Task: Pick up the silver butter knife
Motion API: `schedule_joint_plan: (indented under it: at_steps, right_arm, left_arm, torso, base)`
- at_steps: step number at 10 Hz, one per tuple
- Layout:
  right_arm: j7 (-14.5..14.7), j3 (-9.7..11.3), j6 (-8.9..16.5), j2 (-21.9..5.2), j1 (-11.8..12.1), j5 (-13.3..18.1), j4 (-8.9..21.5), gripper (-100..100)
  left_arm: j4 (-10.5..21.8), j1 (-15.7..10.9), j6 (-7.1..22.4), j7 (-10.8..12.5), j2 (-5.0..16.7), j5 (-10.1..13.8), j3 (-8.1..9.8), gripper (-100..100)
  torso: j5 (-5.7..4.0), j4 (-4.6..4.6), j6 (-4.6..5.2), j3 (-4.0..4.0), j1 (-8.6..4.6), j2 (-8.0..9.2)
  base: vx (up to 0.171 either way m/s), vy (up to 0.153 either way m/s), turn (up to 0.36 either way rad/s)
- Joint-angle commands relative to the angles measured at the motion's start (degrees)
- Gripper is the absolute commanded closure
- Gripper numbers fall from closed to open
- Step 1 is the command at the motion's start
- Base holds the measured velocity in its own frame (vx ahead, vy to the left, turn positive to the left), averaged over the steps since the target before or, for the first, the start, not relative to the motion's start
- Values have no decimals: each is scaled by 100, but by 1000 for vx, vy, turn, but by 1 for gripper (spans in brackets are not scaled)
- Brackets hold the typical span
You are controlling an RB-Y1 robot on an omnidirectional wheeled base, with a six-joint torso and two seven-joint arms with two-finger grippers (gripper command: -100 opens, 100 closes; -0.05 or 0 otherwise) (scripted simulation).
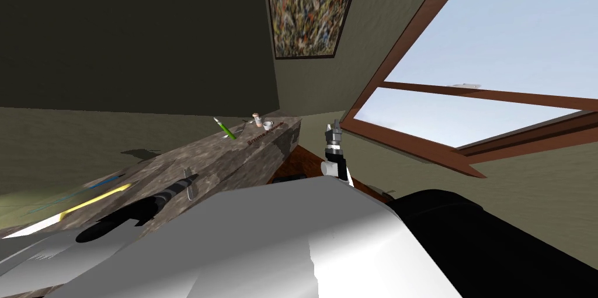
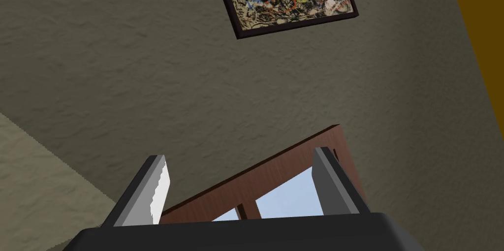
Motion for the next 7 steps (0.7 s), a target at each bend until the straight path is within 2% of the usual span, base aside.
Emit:
schedule_joint_plan:
  at_steps: [1, 3, 5, 6, 7]
  right_arm:
    - [0, 0, 0, 0, 0, 0, 0, 0]
    - [0, 0, 0, 0, 0, 0, 0, 0]
    - [0, 0, 0, 0, 0, 0, 0, 0]
    - [0, 0, 0, 0, 0, 0, 0, 0]
    - [0, 0, 0, 0, 0, 0, 0, 0]
  left_arm:
    - [71, 32, 216, -18, 95, 51, -17, -100]
    - [185, 103, 511, -47, 246, 136, -44, -100]
    - [257, 163, 687, -62, 313, 199, -88, -100]
    - [303, 124, 565, -64, 298, 186, -85, -100]
    - [321, 128, 566, -68, 304, 195, -89, 0]
  torso:
    - [0, 0, 0, 0, 0, 0]
    - [-1, -1, 0, -3, -7, -5]
    - [-2, -2, -1, -4, -7, -7]
    - [-1, -1, -1, -3, -7, -5]
    - [-1, 1, -2, 2, -2, 4]
  base:
    - [46, -20, -73]
    - [62, -38, -80]
    - [59, -34, -52]
    - [25, -15, -4]
    - [0, 0, 0]
